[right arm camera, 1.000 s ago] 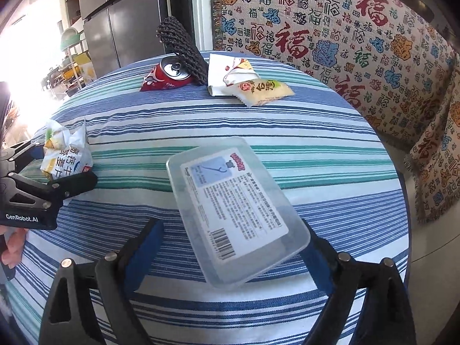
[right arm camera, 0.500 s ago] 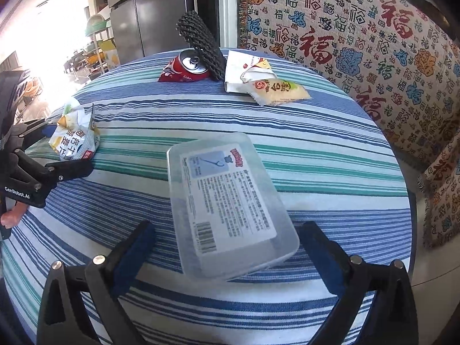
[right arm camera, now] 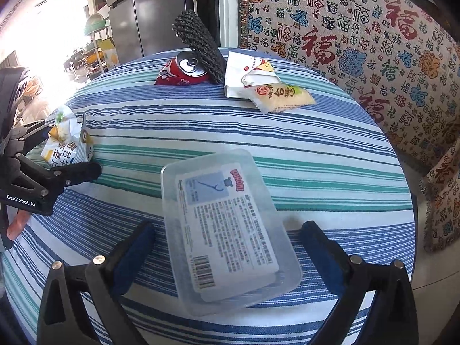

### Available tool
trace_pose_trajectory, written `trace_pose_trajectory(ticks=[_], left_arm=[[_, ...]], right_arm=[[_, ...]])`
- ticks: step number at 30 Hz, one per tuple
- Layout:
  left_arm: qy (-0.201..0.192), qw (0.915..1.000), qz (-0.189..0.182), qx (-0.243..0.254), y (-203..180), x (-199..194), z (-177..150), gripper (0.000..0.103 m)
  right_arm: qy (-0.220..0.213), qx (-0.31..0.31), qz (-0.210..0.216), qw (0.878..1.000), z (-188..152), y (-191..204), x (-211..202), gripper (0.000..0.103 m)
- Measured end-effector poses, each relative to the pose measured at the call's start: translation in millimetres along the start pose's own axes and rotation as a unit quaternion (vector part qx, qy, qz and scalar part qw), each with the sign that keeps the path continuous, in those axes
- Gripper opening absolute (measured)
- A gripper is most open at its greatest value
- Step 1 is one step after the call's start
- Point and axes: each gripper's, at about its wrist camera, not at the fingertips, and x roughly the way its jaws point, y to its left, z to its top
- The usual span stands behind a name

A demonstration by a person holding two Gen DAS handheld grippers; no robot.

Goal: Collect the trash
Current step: 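Lift the chip bag with the left tool while the right tool lifts the clear box, then carry the chip bag and clear box over the blue wastebasket with both tools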

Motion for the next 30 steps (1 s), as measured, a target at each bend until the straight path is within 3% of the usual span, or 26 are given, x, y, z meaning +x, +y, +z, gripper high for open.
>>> trace_pose_trajectory(ticks=[8, 9, 10, 12, 14, 19, 30], left_arm=[[0.003, 1.0000, 0.004, 0.001, -4, -4, -7, 0.103], [0.003, 1.0000, 0.005, 0.002, -5, -5, -8, 0.103], [0.003, 1.0000, 0.007, 0.003, -6, -6, -9, 0.101], [-0.009, 0.9999, -0.002, 0.009, -8, -11, -11, 0.086], [-0.022, 0.9995, -0.012, 0.019, -13, -18, -15, 0.062], [-0.035, 0.9987, -0.032, 0.019, -18, -25, -16, 0.044], [-0.062, 0.9935, -0.087, 0.038, -59, -54, -6, 0.041]], right_arm=[[0.017, 0.008, -0.004, 1.000, -6, -6, -7, 0.102], [0.018, 0.010, -0.005, 1.000, -7, -8, -8, 0.099], [0.015, 0.011, -0.007, 1.000, -7, -9, -10, 0.089], [0.014, 0.009, -0.004, 1.000, -7, -10, -16, 0.070], [0.021, 0.017, 0.004, 1.000, -9, -14, -19, 0.070], [0.012, 0.043, 0.008, 0.999, -16, -20, -27, 0.070], [-0.036, 0.080, -0.025, 0.996, -34, -42, -82, 0.069]])
